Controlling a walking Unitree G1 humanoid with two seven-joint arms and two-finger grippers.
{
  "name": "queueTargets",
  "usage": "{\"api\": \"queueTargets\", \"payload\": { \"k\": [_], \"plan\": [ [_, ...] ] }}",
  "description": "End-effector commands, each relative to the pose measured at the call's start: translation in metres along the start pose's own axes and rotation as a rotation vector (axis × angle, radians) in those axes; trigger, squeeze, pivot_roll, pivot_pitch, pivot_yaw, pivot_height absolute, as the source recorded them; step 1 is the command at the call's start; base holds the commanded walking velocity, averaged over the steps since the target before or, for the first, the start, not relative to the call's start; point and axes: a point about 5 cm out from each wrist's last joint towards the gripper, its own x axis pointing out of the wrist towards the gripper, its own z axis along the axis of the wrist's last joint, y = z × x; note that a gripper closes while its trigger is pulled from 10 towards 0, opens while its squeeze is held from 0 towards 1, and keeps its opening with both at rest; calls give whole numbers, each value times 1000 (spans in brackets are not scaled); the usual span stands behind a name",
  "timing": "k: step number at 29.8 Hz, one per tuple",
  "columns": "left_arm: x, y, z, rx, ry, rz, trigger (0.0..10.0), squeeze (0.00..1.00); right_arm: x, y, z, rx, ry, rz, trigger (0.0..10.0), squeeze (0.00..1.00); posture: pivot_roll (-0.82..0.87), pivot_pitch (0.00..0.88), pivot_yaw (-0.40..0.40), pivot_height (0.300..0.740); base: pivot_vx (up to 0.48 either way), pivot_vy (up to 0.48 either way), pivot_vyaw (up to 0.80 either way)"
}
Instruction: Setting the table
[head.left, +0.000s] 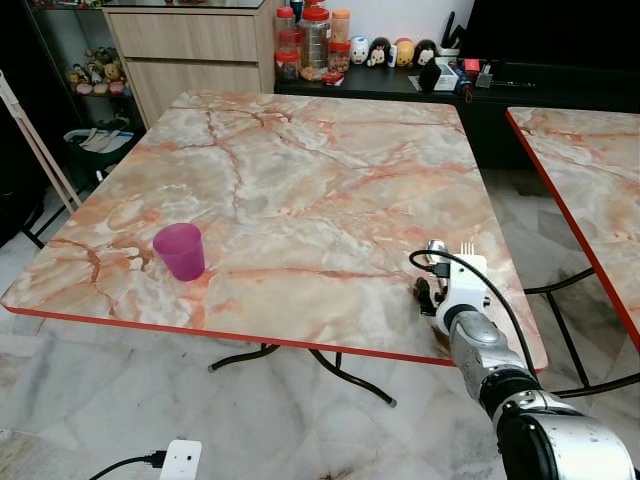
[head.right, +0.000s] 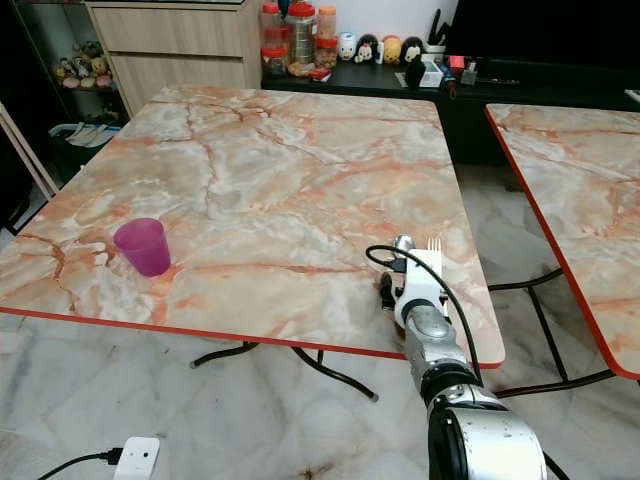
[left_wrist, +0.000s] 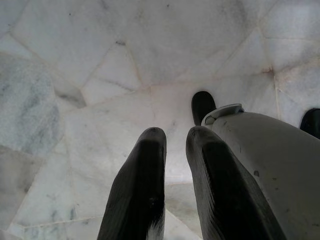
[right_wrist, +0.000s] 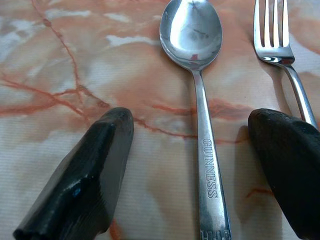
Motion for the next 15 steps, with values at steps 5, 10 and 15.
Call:
{"api": "queueTargets", "payload": {
  "k": [5,10,15],
  "plan": [
    [0,4,-2,2,8,3,10000,0,0,3,-6,-15,41,7,9843,0,37,49,-26,740,0,0,0],
    [0,4,-3,6,14,-2,10000,0,-1,2,-9,-18,55,1,3804,0,39,48,-25,740,0,0,0],
    [0,4,-2,8,17,-4,10000,0,-1,2,-12,-6,65,-3,0,0,40,46,-24,740,0,0,0]
  ]
}}
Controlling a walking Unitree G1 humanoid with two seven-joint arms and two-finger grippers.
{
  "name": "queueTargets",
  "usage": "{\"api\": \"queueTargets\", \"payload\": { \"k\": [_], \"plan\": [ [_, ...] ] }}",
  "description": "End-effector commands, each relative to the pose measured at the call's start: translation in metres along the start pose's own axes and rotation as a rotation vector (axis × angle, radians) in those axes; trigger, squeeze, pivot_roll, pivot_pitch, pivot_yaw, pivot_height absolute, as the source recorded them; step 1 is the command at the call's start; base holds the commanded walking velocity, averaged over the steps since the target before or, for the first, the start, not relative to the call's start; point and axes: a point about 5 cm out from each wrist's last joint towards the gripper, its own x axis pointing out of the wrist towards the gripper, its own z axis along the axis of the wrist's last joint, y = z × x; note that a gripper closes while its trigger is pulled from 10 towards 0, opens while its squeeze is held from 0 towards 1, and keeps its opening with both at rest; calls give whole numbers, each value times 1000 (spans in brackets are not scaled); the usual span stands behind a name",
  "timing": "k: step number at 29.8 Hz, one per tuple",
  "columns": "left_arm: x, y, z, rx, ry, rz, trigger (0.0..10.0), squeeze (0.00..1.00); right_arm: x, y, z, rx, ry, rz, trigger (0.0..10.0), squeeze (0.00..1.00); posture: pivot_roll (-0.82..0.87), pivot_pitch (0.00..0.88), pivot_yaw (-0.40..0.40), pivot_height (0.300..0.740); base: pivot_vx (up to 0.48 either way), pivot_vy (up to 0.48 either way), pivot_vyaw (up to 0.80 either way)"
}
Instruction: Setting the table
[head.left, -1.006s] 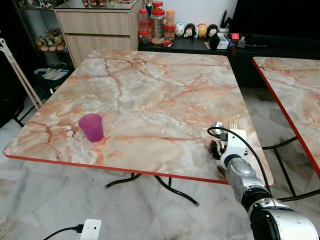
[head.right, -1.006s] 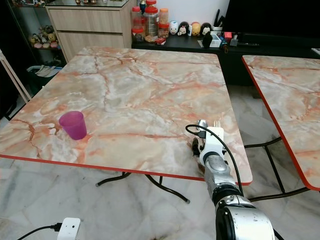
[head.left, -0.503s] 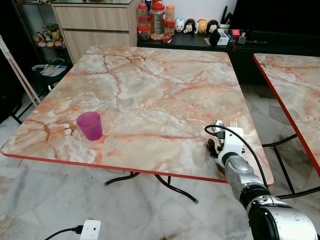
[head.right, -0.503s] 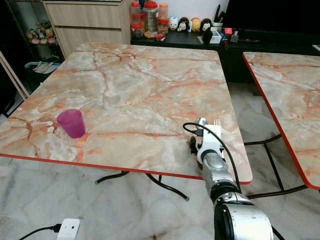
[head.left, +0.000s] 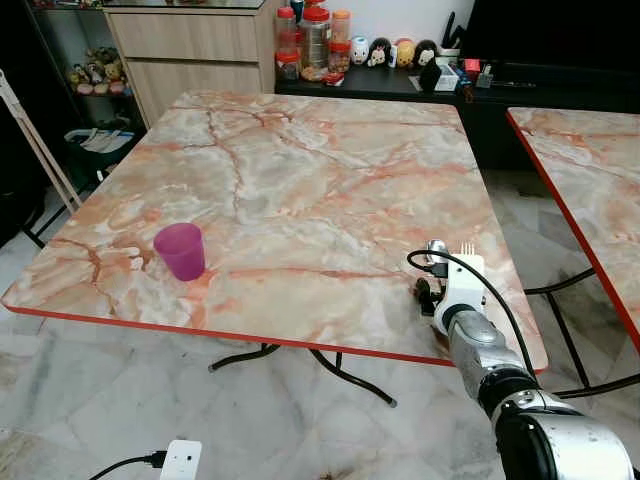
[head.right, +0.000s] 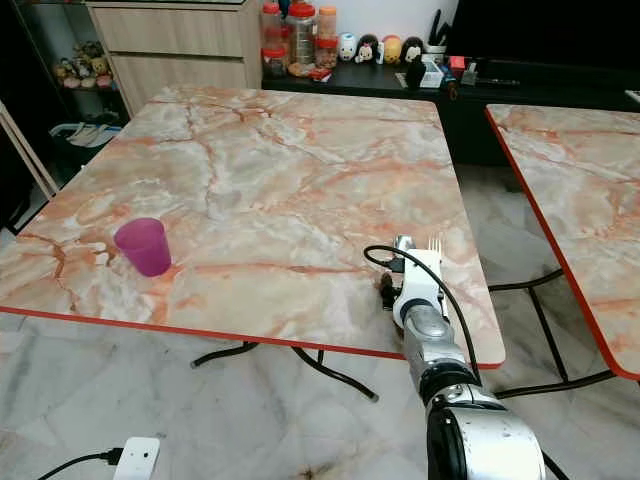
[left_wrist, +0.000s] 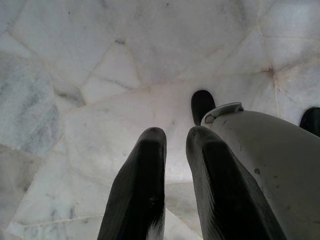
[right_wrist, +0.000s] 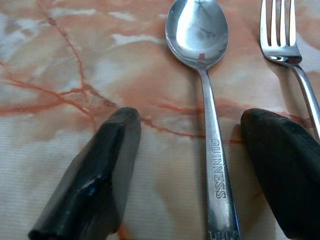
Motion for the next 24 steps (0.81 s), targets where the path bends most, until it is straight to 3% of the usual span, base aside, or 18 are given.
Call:
{"api": "queueTargets", "payload": {
  "k": [1,24],
  "plan": [
    [0,4,-2,6,13,1,10000,0,-1,0,-12,-7,58,-5,0,0,40,46,-24,740,0,0,0],
    [1,4,4,32,-7,-21,10000,0,-3,-3,-17,7,67,-21,0,0,44,40,-14,740,0,0,0]
  ]
}}
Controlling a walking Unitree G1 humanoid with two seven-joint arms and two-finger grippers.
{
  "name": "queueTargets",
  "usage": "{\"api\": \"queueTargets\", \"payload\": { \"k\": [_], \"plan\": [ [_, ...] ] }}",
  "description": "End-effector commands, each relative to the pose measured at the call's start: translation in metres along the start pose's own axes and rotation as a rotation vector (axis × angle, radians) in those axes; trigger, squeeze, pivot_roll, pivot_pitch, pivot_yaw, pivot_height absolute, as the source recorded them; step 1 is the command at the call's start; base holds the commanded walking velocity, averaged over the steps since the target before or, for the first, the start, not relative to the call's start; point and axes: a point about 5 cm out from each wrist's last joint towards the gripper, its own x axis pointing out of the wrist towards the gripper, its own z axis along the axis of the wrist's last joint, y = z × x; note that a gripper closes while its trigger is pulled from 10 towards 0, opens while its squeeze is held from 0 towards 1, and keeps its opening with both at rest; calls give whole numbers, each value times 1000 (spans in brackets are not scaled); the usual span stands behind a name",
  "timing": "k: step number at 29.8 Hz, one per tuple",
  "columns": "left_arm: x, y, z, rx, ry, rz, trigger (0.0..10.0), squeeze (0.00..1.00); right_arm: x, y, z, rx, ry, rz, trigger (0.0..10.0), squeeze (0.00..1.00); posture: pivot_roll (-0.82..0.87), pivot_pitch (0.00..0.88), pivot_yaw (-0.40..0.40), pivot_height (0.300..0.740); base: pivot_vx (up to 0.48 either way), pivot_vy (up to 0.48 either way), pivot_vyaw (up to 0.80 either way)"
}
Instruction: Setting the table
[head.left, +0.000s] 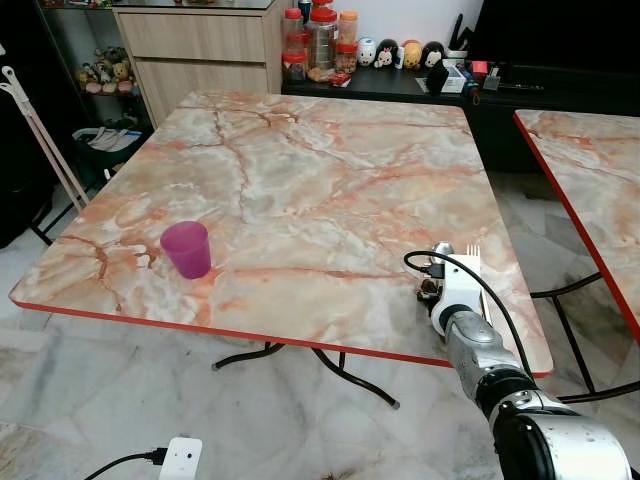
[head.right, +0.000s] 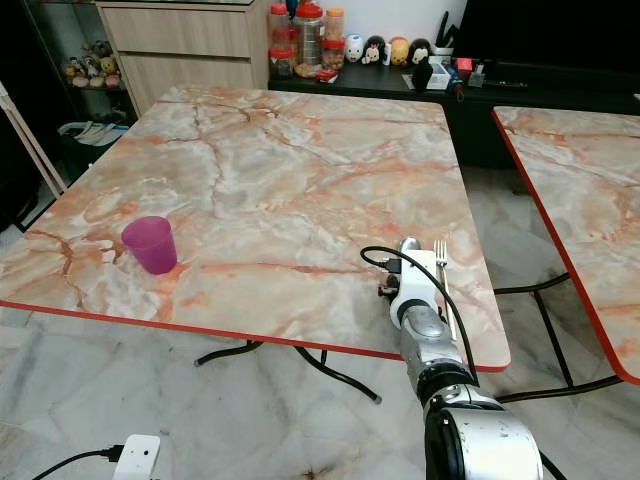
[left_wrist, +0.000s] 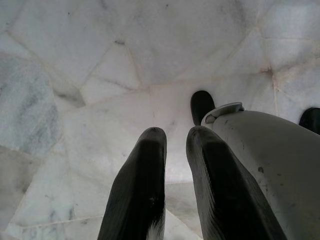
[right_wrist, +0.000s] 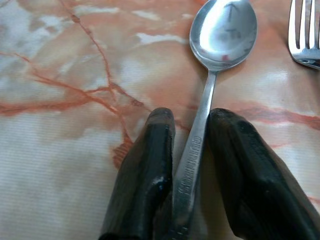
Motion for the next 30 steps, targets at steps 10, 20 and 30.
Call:
{"api": "queueTargets", "payload": {
  "k": [10,20,30],
  "plan": [
    [0,1,3,19,-4,-18,10000,0,-2,-4,-16,6,66,-21,0,0,48,39,-17,740,0,0,0],
    [1,0,5,16,-7,-23,10000,0,-2,-2,-15,5,63,-14,0,0,47,28,-19,740,0,0,0],
    [3,0,15,6,-33,0,10000,0,-4,17,33,-3,-291,83,10000,0,38,0,-21,740,0,0,0]
  ]
}}
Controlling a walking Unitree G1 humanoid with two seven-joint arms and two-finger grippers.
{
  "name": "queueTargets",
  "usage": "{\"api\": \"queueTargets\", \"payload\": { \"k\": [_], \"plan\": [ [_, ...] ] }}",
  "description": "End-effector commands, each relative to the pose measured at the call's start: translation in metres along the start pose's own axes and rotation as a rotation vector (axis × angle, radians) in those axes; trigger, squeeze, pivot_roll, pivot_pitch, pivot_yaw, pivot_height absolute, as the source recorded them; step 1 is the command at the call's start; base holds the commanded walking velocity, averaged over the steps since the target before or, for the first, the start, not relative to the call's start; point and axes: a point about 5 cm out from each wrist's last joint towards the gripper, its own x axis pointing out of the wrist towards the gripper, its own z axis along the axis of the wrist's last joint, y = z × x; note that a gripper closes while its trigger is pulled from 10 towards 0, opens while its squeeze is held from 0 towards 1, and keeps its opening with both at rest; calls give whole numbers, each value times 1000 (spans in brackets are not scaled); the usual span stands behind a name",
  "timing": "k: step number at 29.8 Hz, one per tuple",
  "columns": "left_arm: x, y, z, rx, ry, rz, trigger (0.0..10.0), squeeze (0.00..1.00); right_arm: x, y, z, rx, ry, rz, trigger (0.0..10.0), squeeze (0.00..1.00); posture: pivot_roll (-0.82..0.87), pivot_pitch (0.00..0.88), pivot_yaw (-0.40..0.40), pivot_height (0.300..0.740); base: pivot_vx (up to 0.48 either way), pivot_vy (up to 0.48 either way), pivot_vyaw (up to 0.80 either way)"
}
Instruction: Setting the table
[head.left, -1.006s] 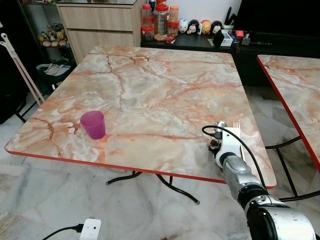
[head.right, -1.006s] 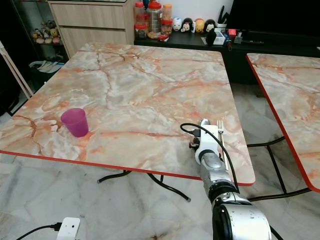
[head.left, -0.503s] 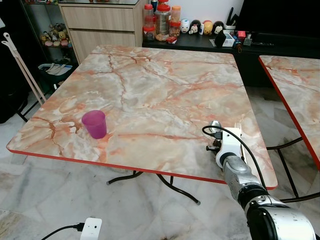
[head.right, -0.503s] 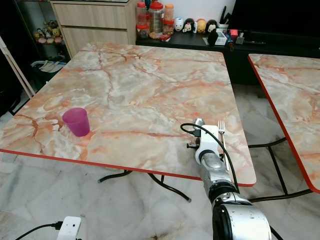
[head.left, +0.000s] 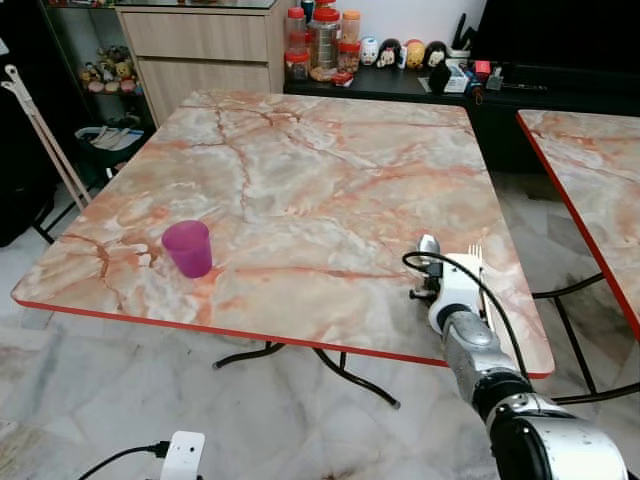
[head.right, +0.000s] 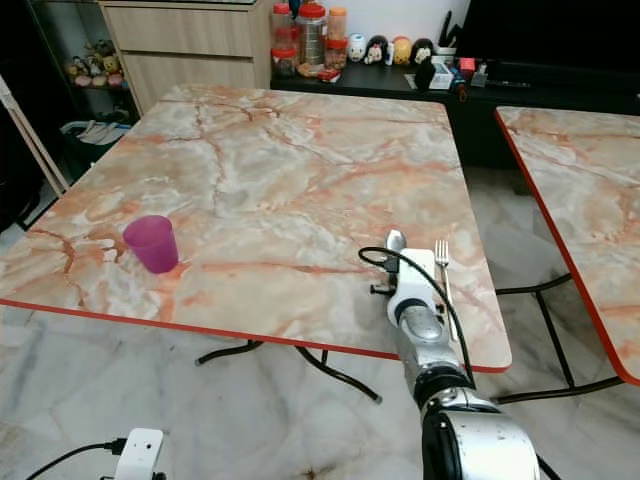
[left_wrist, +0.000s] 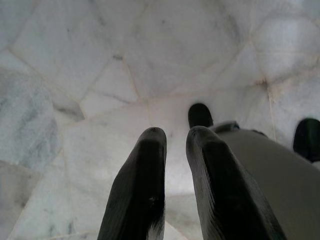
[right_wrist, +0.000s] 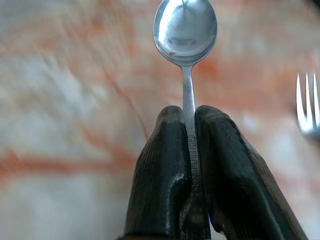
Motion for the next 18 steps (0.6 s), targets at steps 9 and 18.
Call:
{"api": "queueTargets", "payload": {
  "k": [9,18],
  "plan": [
    [1,1,3,-9,0,20,10000,0,-2,6,22,-17,-197,39,10000,0,27,0,-22,740,0,0,0],
    [2,3,14,-32,-32,38,10000,0,-34,17,22,-85,-407,157,10000,0,-6,0,-16,740,0,0,0]
  ]
}}
